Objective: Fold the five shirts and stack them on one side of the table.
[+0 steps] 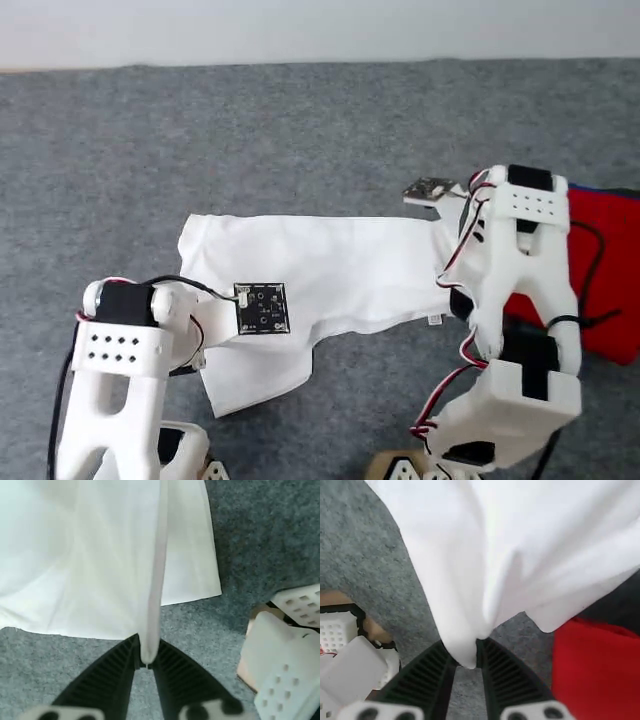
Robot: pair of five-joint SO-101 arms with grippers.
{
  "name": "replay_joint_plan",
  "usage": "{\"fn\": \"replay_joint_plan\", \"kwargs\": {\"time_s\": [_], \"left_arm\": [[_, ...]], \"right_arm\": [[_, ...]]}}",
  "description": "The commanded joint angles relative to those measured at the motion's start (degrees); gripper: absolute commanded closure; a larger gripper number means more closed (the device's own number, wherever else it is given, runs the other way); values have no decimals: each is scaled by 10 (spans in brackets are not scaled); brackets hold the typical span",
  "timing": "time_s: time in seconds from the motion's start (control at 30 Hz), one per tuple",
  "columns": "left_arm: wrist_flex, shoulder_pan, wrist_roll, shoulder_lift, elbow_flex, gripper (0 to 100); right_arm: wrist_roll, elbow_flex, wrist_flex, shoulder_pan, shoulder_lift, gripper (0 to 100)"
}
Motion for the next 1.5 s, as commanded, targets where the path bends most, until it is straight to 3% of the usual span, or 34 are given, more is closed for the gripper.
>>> {"fn": "replay_joint_plan", "kwargs": {"time_s": [0.0,0.77,0.9,1.03,1.47], "left_arm": [[18,4,-2,-12,14,998],[8,27,-1,-12,49,997],[-26,20,64,-12,47,994],[-31,18,122,-12,46,944],[-35,20,127,-12,45,823]], "right_arm": [[2,2,-16,-4,-36,987],[1,5,-32,-7,-34,987],[1,5,-32,-7,-34,987],[-11,5,-32,-7,-34,987],[-18,4,-32,-7,-34,987]]}}
